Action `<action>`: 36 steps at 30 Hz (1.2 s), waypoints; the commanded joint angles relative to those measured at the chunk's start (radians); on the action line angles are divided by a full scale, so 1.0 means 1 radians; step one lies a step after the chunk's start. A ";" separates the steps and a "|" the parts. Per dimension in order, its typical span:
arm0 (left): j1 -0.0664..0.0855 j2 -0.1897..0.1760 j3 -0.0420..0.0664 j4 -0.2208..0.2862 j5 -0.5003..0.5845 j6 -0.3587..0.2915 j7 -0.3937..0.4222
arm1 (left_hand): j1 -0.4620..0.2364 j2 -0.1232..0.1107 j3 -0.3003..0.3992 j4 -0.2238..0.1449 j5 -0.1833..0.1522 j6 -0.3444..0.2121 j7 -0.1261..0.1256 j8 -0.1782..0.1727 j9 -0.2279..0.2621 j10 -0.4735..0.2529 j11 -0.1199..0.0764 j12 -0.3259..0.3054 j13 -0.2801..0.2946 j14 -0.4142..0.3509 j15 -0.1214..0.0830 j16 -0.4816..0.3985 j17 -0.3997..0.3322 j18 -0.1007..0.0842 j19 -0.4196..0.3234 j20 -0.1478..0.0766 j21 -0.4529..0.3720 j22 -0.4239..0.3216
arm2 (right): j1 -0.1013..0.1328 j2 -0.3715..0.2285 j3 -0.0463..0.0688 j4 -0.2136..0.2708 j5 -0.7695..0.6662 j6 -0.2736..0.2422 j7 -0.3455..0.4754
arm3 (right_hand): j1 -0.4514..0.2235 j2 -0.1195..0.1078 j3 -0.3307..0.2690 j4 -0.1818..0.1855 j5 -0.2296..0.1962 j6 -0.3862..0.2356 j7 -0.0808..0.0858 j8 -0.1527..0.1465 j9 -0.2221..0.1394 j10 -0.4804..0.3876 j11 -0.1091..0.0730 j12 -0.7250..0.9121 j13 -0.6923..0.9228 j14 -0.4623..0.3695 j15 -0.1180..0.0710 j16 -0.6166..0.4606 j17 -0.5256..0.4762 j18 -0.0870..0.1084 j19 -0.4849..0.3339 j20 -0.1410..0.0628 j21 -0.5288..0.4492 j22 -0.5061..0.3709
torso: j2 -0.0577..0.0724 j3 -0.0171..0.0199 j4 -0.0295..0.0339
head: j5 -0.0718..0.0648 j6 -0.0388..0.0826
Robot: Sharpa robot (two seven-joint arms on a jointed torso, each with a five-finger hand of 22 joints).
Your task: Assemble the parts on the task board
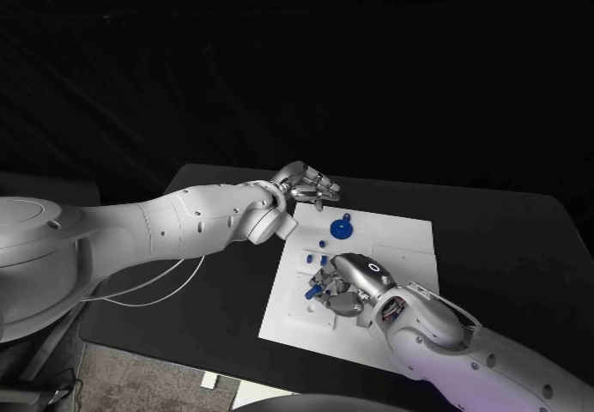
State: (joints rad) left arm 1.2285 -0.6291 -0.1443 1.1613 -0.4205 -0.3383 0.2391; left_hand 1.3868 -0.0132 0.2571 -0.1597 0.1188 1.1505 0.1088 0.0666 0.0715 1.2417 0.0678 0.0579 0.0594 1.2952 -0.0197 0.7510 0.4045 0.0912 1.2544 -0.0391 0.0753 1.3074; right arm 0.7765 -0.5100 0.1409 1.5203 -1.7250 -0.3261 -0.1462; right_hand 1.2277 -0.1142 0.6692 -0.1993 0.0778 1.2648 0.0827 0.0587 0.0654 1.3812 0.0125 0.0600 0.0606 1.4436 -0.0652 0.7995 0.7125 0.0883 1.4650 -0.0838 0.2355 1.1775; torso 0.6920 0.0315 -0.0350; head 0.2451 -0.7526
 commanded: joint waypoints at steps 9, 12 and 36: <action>-0.001 0.004 0.001 0.002 0.007 0.016 0.007 | -0.006 0.010 -0.005 -0.002 0.006 -0.005 0.004 -0.002 0.001 -0.010 -0.001 0.004 0.000 0.005 0.000 -0.005 0.002 0.000 0.003 0.001 -0.003 0.010 | -0.016 0.031 -0.023 -0.042 -0.097 0.007 0.001 | 0.000 0.013 0.001 -0.010 0.006 0.016 -0.009 0.006 0.011 0.006 0.001 0.001 0.002 0.003 -0.005 -0.006 0.003 0.019 0.034 -0.009 0.006 0.002 | 0.000 0.0015 -0.0009 | 0.004 -0.008; -0.001 0.005 0.001 0.001 0.007 0.017 0.007 | -0.006 0.010 -0.005 -0.002 0.006 -0.005 0.004 -0.002 0.001 -0.010 -0.001 0.004 0.000 0.005 0.000 -0.005 0.002 0.000 0.003 0.001 -0.003 0.010 | -0.017 0.034 -0.027 -0.046 -0.100 0.011 0.000 | -0.001 0.013 0.003 -0.013 0.007 0.017 -0.010 0.006 0.011 0.007 0.001 0.001 0.002 0.003 -0.005 -0.005 0.004 0.020 0.034 -0.009 0.007 0.005 | 0.000 0.0014 -0.0011 | 0.004 -0.011; -0.002 0.002 0.001 0.001 0.007 0.019 0.005 | -0.006 0.010 -0.005 -0.002 0.006 -0.005 0.004 -0.002 0.001 -0.010 -0.001 0.004 0.000 0.005 0.000 -0.005 0.002 0.000 0.003 0.001 -0.003 0.010 | -0.019 0.031 -0.042 -0.049 -0.169 0.012 -0.028 | -0.002 0.012 0.009 -0.018 0.001 0.019 -0.010 0.006 0.011 0.008 0.001 0.001 0.002 0.004 -0.006 -0.004 0.008 0.020 0.034 -0.009 0.010 0.011 | 0.000 0.0003 -0.0002 | 0.006 -0.020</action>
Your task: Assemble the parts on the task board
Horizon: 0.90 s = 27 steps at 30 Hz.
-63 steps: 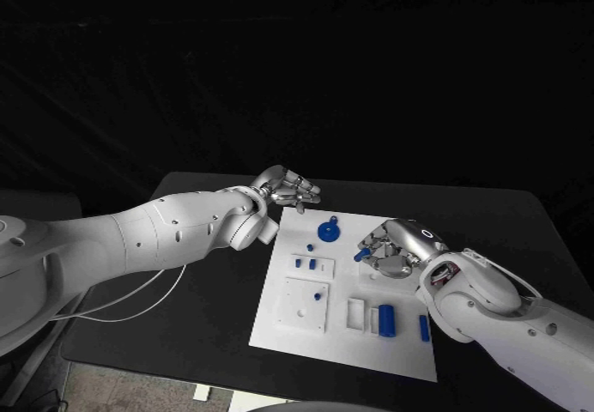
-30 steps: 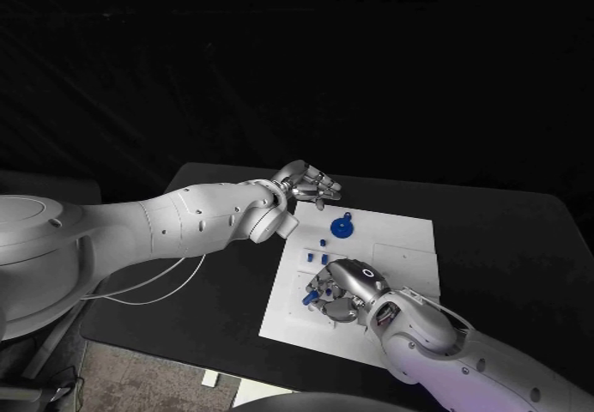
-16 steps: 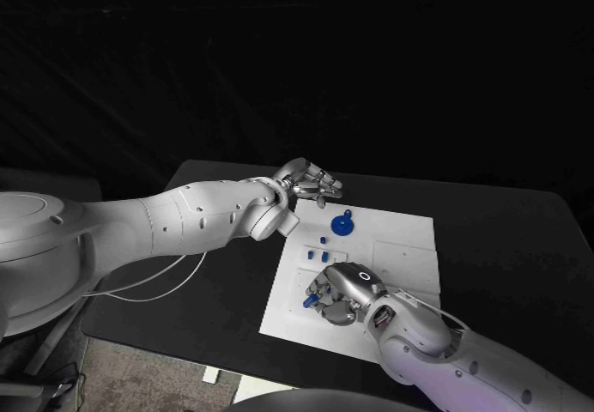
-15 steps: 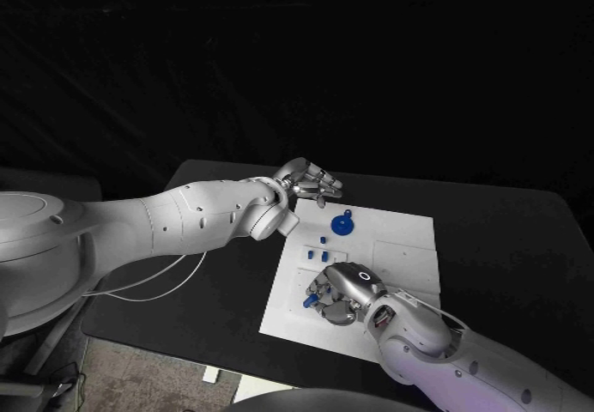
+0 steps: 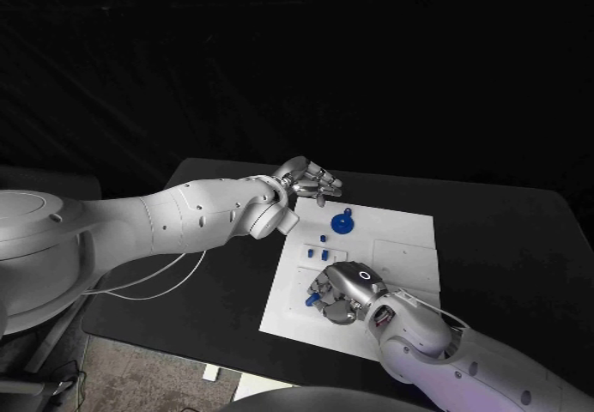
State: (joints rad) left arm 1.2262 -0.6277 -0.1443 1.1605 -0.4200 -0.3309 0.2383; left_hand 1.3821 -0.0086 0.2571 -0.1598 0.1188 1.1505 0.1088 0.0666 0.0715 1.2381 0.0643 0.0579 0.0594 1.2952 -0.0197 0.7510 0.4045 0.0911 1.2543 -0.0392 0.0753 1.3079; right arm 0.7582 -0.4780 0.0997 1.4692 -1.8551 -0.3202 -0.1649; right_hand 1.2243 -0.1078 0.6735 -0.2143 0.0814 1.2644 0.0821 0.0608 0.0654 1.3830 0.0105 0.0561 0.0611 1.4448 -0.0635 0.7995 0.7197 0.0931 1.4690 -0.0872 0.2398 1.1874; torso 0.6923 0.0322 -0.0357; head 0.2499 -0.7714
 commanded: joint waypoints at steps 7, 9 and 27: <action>0.000 -0.001 0.001 0.002 0.007 0.012 0.006 | -0.001 0.006 -0.005 -0.002 0.006 -0.005 0.004 -0.002 0.001 -0.006 0.003 0.004 0.000 0.005 0.000 -0.005 0.002 0.000 0.003 0.001 -0.003 0.010 | -0.001 -0.005 0.000 0.007 -0.054 0.004 -0.020 | 0.002 0.005 0.007 -0.004 -0.005 0.020 -0.010 0.004 0.011 0.007 0.003 0.005 0.001 0.002 -0.008 -0.004 0.002 0.016 0.030 -0.006 0.007 0.004 | 0.000 0.0000 -0.0007 | 0.002 -0.002; 0.000 -0.001 0.001 0.002 0.007 0.012 0.006 | -0.001 0.006 -0.005 -0.002 0.006 -0.005 0.004 -0.002 0.001 -0.006 0.003 0.004 0.000 0.005 0.000 -0.005 0.002 0.000 0.003 0.001 -0.003 0.010 | -0.001 -0.005 0.000 0.007 -0.058 0.008 -0.024 | 0.002 0.003 0.010 -0.004 -0.007 0.020 -0.010 0.004 0.011 0.008 0.003 0.004 0.001 0.002 -0.008 -0.003 0.004 0.016 0.029 -0.006 0.007 0.006 | 0.000 -0.0001 -0.0004 | 0.002 -0.002; 0.000 0.002 0.001 0.001 0.007 0.013 0.006 | -0.003 0.006 -0.005 -0.002 0.006 -0.006 0.004 -0.002 0.001 -0.008 0.003 0.004 0.000 0.005 0.000 -0.006 0.001 0.000 0.003 0.001 -0.004 0.007 | -0.001 -0.001 0.000 0.003 -0.091 0.093 -0.048 | 0.003 0.004 0.009 -0.005 -0.015 0.020 -0.009 0.004 0.011 0.007 0.003 0.004 0.001 0.002 -0.007 -0.003 0.006 0.016 0.027 -0.005 0.006 0.010 | 0.000 0.0005 -0.0006 | -0.003 -0.005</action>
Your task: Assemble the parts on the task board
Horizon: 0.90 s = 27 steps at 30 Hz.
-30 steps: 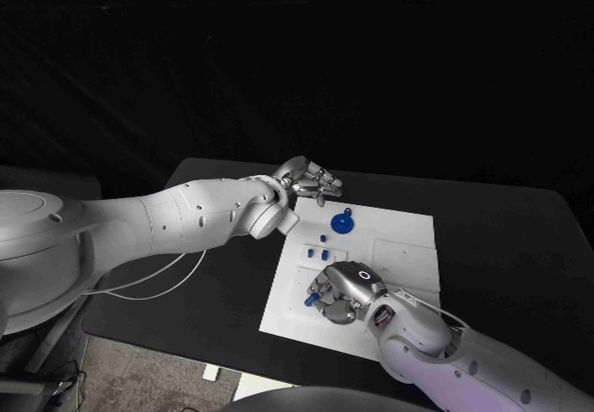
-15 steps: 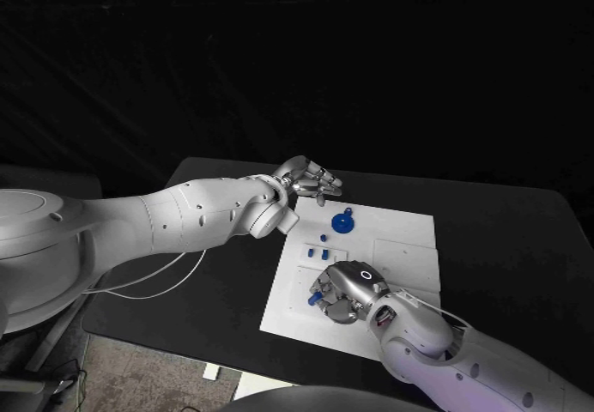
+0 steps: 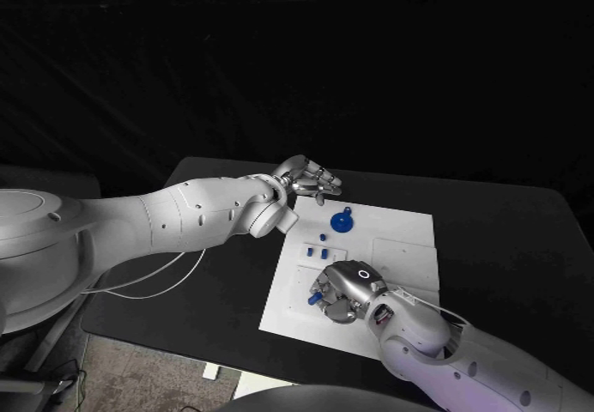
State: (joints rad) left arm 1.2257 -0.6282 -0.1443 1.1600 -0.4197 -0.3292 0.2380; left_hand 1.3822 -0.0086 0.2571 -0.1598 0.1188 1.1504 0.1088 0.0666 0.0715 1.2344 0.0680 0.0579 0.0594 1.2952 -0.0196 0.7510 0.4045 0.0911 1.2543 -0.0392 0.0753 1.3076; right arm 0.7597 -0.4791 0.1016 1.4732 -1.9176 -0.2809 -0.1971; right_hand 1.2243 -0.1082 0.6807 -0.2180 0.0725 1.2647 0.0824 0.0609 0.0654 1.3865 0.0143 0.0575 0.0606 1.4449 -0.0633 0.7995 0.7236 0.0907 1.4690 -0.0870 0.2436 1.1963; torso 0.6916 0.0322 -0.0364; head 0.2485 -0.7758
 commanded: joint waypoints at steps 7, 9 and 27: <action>0.000 0.003 0.001 0.000 0.007 0.011 0.006 | -0.003 0.006 -0.005 -0.002 0.006 -0.006 0.004 -0.002 0.001 -0.004 0.000 0.004 0.000 0.005 0.000 -0.006 0.001 0.000 0.003 0.001 -0.004 0.008 | -0.003 0.008 -0.002 0.000 -0.040 0.058 -0.019 | 0.002 0.004 0.000 -0.002 -0.006 0.019 -0.009 0.003 0.011 0.002 0.000 0.003 0.002 0.001 -0.007 -0.004 0.002 0.018 0.026 -0.005 0.002 0.004 | 0.000 0.0005 0.0001 | -0.004 0.000; 0.000 0.004 0.001 0.000 0.007 0.012 0.006 | -0.003 0.006 -0.005 -0.002 0.006 -0.006 0.004 -0.002 0.001 -0.004 0.000 0.004 0.000 0.005 0.000 -0.006 0.001 0.000 0.003 0.001 -0.004 0.008 | -0.002 0.011 -0.003 0.001 -0.039 0.055 -0.016 | 0.002 0.004 -0.002 -0.001 -0.007 0.018 -0.009 0.003 0.010 0.001 0.000 0.003 0.002 0.000 -0.006 -0.005 0.002 0.018 0.025 -0.005 0.000 0.004 | 0.000 0.0003 -0.0001 | -0.004 -0.001; 0.000 0.007 0.001 -0.001 0.007 0.014 0.005 | -0.003 0.006 -0.005 -0.002 0.006 -0.006 0.004 -0.002 0.001 -0.004 0.000 0.004 0.000 0.005 0.000 -0.006 0.001 0.000 0.003 0.001 -0.004 0.008 | -0.001 0.026 -0.016 -0.003 0.007 0.031 0.007 | -0.013 -0.013 -0.118 0.032 0.048 -0.056 0.005 0.001 0.001 -0.078 0.021 0.002 0.000 -0.009 0.010 -0.010 -0.007 0.018 0.027 0.010 -0.032 -0.020 | 0.000 -0.0004 0.0009 | -0.009 -0.001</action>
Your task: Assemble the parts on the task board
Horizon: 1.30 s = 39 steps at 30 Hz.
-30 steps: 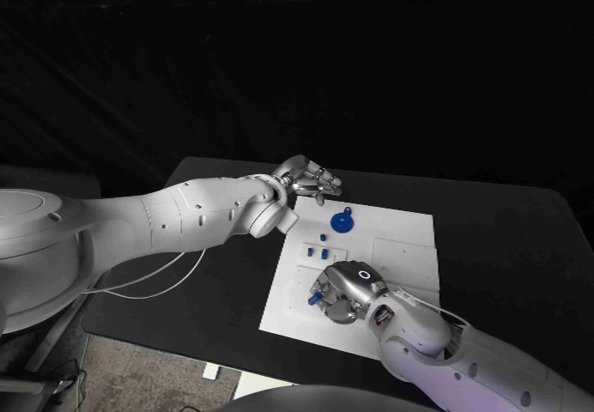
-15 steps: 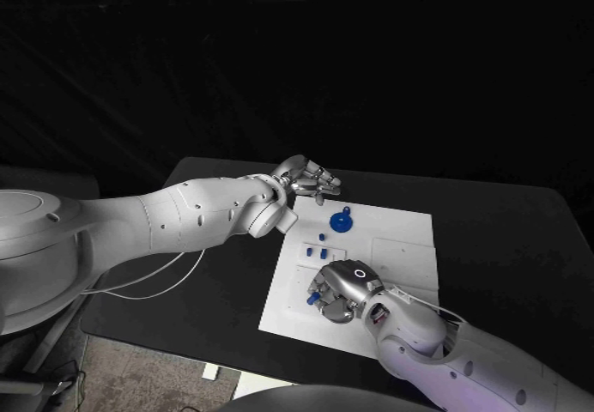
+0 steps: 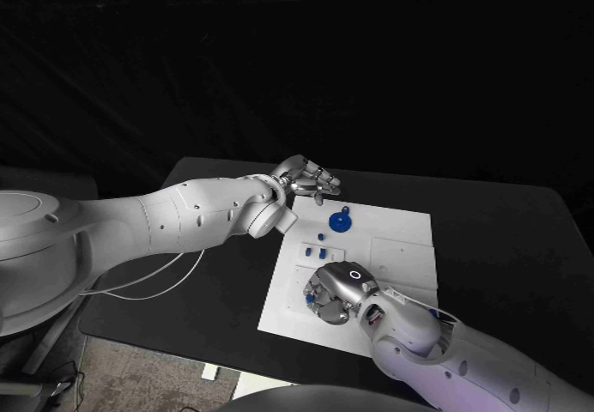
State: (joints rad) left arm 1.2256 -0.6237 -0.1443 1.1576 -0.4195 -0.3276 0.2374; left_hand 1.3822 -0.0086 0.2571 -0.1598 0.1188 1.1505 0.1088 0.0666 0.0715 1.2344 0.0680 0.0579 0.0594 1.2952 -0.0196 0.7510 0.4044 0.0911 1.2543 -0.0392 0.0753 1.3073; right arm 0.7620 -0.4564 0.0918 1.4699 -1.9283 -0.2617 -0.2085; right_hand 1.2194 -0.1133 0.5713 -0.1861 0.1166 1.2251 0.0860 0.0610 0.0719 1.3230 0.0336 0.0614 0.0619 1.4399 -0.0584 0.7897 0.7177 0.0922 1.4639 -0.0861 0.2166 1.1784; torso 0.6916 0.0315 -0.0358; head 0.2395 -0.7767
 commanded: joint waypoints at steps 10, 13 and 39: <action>0.000 0.002 0.001 0.001 0.006 0.014 0.003 | -0.004 0.007 -0.006 -0.002 0.006 -0.006 0.004 -0.002 0.001 -0.005 0.000 0.004 0.000 0.004 0.001 -0.006 0.001 0.000 0.003 0.001 -0.004 0.007 | -0.003 0.001 -0.010 -0.001 0.041 -0.038 0.019 | -0.019 -0.055 -0.035 0.027 0.005 -0.106 0.026 0.001 -0.008 -0.109 0.034 -0.002 -0.003 -0.016 0.026 -0.002 -0.011 0.037 0.031 0.031 -0.025 -0.024 | 0.000 0.0018 -0.0003 | -0.002 0.001; 0.000 0.002 0.001 0.001 0.006 0.014 0.003 | -0.004 0.007 -0.006 -0.002 0.006 -0.006 0.004 -0.002 0.001 -0.005 0.000 0.004 0.000 0.004 0.001 -0.006 0.001 0.000 0.003 0.001 -0.004 0.007 | -0.003 -0.002 -0.011 -0.001 0.046 -0.052 0.019 | -0.014 -0.066 -0.041 0.029 0.007 -0.124 0.032 0.001 -0.008 -0.128 0.040 -0.002 -0.002 -0.019 0.030 -0.002 -0.015 0.043 0.030 0.035 -0.030 -0.029 | 0.000 0.0021 -0.0004 | -0.003 0.001; 0.000 -0.009 0.001 0.002 0.007 0.014 0.002 | -0.004 0.007 -0.006 -0.002 0.006 -0.006 0.004 -0.002 0.001 -0.005 0.000 0.004 0.000 0.004 0.001 -0.006 0.001 0.000 0.003 0.001 -0.004 0.007 | 0.014 -0.169 0.073 0.136 0.356 -0.148 0.063 | 0.056 -0.032 -0.300 0.190 0.052 -0.143 0.028 0.005 -0.006 -0.064 0.022 0.016 0.001 -0.059 0.027 0.021 -0.072 0.043 0.034 0.039 -0.076 -0.104 | -0.001 0.0032 -0.0044 | -0.059 0.026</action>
State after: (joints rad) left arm 1.2255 -0.6327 -0.1444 1.1576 -0.4194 -0.3246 0.2344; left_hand 1.3823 -0.0087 0.2571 -0.1597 0.1188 1.1504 0.1088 0.0666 0.0715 1.2344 0.0680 0.0579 0.0594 1.2952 -0.0197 0.7510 0.4044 0.0912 1.2543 -0.0392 0.0753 1.3078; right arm 0.7735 -0.6210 0.1671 1.6002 -1.6885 -0.4259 -0.1537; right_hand 1.2821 -0.1434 0.2678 0.0041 0.1703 1.0832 0.1127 0.0657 0.0651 1.2549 0.0568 0.0771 0.0618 1.3820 -0.0297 0.8111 0.6464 0.1464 1.4670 -0.0434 0.1375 1.0740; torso 0.6909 0.0344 -0.0384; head 0.1902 -0.7555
